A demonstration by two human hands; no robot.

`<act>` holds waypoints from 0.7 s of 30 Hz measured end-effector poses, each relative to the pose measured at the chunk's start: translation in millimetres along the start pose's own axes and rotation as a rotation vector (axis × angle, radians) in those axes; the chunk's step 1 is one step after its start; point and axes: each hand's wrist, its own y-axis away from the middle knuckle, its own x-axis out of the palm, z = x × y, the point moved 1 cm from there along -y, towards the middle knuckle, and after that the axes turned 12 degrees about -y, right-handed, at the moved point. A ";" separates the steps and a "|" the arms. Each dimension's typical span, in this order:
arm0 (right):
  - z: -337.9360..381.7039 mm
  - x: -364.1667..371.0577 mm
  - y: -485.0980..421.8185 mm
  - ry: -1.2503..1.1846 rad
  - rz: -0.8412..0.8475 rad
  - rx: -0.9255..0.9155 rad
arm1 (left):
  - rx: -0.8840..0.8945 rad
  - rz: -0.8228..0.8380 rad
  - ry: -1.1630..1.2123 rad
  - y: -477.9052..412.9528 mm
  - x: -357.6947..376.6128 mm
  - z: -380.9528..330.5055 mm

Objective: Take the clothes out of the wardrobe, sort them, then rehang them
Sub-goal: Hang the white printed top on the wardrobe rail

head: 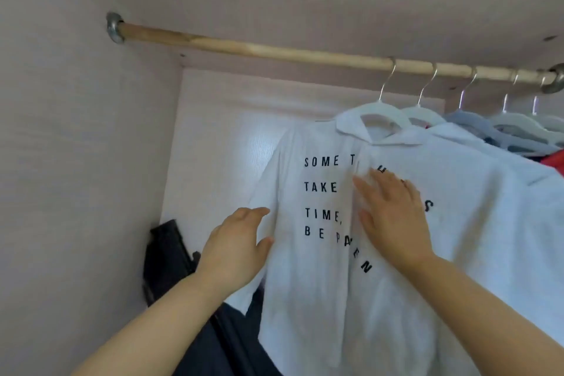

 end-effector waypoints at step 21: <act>338.1 11.8 403.8 -0.860 1.228 -0.040 | -0.832 0.889 -0.238 458.2 47.3 107.2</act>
